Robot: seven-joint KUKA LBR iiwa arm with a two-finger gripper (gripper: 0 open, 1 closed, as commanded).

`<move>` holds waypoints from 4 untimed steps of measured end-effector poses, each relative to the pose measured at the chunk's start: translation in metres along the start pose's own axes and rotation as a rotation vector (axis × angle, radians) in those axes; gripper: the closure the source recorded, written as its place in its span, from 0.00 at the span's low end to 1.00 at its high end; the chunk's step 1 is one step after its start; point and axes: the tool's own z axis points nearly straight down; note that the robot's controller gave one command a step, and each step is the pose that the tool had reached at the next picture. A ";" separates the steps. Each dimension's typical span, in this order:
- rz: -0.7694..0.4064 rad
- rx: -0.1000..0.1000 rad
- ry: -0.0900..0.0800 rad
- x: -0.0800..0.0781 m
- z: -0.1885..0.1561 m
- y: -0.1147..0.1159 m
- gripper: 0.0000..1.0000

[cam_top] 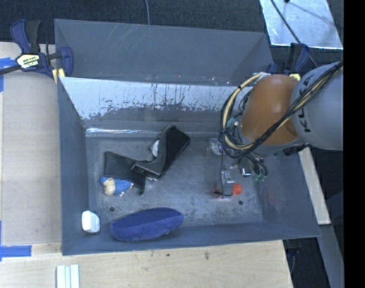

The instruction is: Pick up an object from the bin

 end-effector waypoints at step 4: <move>-0.265 0.005 -0.001 -0.014 -0.043 -0.086 0.00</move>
Offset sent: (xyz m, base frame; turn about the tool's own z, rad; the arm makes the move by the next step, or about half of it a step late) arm 0.0387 -0.0467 0.0403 0.0081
